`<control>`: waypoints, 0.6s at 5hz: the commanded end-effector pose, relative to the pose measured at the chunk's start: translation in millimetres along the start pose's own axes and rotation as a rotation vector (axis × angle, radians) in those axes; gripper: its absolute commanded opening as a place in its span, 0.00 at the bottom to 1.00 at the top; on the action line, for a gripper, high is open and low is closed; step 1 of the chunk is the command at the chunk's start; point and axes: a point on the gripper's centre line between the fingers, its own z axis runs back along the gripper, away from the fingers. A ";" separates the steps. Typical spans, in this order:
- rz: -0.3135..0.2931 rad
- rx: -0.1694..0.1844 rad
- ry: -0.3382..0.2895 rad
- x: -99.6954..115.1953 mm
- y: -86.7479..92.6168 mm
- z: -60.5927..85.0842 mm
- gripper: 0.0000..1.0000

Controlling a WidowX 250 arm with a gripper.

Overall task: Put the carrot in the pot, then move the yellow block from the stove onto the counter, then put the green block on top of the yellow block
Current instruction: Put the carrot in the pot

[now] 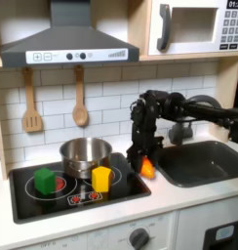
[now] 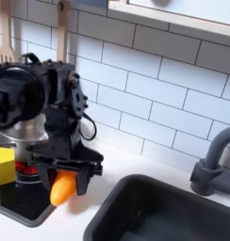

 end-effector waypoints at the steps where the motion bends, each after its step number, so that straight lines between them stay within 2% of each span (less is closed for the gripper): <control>1: 0.011 -0.013 -0.014 2.8 8.1 8.4 0.00; 2: 0.017 -0.031 -0.033 11.4 4.8 19.7 0.00; 3: 0.029 -0.041 -0.082 25.5 3.5 34.3 0.00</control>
